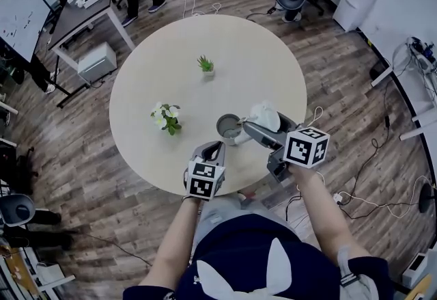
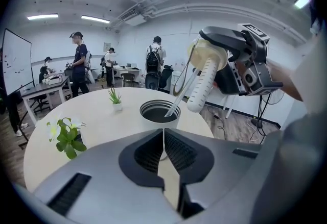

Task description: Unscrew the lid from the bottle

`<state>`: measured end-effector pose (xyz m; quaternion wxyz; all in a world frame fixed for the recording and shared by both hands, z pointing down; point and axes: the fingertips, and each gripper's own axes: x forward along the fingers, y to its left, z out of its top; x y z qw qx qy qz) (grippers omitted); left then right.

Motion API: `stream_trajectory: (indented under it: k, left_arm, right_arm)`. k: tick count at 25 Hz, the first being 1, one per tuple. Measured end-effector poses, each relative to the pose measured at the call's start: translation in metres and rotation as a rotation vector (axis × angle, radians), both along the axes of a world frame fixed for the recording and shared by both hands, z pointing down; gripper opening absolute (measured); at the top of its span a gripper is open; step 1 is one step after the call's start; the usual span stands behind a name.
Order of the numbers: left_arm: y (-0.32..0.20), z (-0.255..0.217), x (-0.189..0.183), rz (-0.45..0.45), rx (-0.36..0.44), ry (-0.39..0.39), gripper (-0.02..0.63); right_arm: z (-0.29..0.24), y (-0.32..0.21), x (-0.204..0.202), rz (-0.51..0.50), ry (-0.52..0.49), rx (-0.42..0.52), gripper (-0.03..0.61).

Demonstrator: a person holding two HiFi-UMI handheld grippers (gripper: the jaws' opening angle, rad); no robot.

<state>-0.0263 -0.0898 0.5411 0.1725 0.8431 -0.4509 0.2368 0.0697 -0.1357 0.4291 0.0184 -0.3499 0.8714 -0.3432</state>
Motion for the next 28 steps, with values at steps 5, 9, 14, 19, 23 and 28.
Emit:
stream_trajectory:
  k: [5, 9, 14, 19, 23, 28]
  left_arm:
    - [0.002, -0.009, 0.003, 0.008, 0.017, 0.004, 0.028]
    - [0.004, -0.015, 0.003, 0.004, 0.026, 0.009, 0.028]
    - [0.007, -0.017, 0.0, 0.002, 0.039, 0.016, 0.028]
    - [0.011, -0.018, 0.003, 0.005, 0.04, 0.018, 0.028]
    - [0.013, -0.019, 0.001, 0.006, 0.042, 0.023, 0.028]
    - [0.017, -0.019, 0.002, 0.011, 0.042, 0.022, 0.028]
  right_arm:
    - [-0.005, 0.004, -0.003, -0.014, 0.024, 0.038, 0.469]
    - [-0.01, 0.006, -0.004, -0.01, 0.022, 0.045, 0.469]
    - [-0.011, 0.011, -0.005, -0.003, 0.011, 0.039, 0.469]
    - [-0.009, 0.015, -0.001, 0.002, 0.007, 0.027, 0.469]
    - [-0.009, 0.019, -0.003, 0.001, 0.009, 0.029, 0.469]
    - [-0.009, 0.024, -0.004, -0.002, 0.004, 0.032, 0.469]
